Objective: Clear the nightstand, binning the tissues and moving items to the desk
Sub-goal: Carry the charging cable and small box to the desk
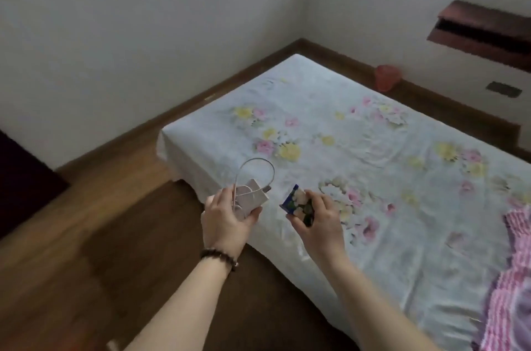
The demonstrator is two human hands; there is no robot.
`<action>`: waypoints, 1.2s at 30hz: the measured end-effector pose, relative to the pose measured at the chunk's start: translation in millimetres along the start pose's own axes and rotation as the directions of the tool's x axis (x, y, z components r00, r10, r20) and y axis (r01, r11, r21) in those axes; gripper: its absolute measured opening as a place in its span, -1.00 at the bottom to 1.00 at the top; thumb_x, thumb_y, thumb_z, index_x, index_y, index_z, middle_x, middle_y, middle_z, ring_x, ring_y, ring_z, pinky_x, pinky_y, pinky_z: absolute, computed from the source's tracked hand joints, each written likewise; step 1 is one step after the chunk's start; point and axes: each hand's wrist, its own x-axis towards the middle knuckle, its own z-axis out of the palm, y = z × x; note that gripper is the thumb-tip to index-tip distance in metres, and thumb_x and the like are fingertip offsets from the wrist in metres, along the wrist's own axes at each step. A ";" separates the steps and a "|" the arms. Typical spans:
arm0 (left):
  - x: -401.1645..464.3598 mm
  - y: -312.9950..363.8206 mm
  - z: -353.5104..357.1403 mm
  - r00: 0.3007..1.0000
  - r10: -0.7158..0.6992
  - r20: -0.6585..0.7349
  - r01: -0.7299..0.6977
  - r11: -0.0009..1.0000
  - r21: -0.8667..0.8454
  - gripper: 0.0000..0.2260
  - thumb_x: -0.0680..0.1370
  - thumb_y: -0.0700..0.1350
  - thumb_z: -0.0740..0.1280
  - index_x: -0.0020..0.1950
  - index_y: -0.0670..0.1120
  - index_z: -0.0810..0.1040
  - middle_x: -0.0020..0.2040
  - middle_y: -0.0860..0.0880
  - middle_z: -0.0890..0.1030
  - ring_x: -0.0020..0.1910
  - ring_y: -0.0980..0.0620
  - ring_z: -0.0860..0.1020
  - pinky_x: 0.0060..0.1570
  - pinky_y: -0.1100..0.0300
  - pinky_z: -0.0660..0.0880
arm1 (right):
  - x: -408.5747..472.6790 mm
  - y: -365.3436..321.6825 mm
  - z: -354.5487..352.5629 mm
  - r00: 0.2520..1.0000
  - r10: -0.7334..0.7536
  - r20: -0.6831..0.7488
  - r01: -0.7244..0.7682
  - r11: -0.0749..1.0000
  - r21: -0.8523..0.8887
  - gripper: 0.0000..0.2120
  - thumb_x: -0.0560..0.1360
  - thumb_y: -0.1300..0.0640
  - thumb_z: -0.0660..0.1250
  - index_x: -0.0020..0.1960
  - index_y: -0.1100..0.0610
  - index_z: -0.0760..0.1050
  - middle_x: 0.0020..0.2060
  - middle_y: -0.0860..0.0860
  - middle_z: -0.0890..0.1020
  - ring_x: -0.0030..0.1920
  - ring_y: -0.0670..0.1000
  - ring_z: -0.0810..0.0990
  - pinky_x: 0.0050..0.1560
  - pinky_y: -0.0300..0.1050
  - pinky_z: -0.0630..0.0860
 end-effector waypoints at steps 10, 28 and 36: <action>41.4 -128.2 -116.5 0.936 -0.193 -0.296 0.253 0.951 0.180 -0.50 0.23 0.02 0.59 0.06 -0.10 0.53 -0.08 -0.02 0.61 -0.07 -0.10 0.51 -0.17 0.01 0.52 | 57.9 -129.2 154.2 0.918 -0.304 0.253 0.301 0.952 0.051 -0.51 0.36 -0.02 0.46 0.25 -0.02 0.42 0.02 -0.15 0.39 0.04 -0.08 0.36 -0.01 -0.17 0.38; 387.3 -339.4 -180.0 0.901 -0.236 -0.365 0.329 0.919 0.216 -0.47 0.20 0.09 0.59 0.04 0.05 0.43 -0.10 0.05 0.53 -0.10 0.00 0.50 -0.29 0.01 0.58 | 342.0 -326.9 420.5 0.846 -0.328 0.420 0.328 0.942 0.076 -0.45 0.42 0.05 0.42 0.37 0.04 0.34 0.23 0.00 0.44 0.21 0.02 0.38 0.14 -0.11 0.44; 531.7 -387.5 -174.0 0.921 -0.208 -0.331 0.291 0.929 0.227 -0.49 0.24 0.09 0.57 0.09 -0.05 0.51 -0.06 0.00 0.60 -0.09 0.04 0.49 -0.25 0.08 0.57 | 455.3 -379.6 481.7 0.868 -0.333 0.369 0.330 0.941 0.074 -0.46 0.37 0.09 0.48 0.31 0.11 0.41 0.13 0.05 0.48 0.14 0.05 0.41 0.07 -0.12 0.42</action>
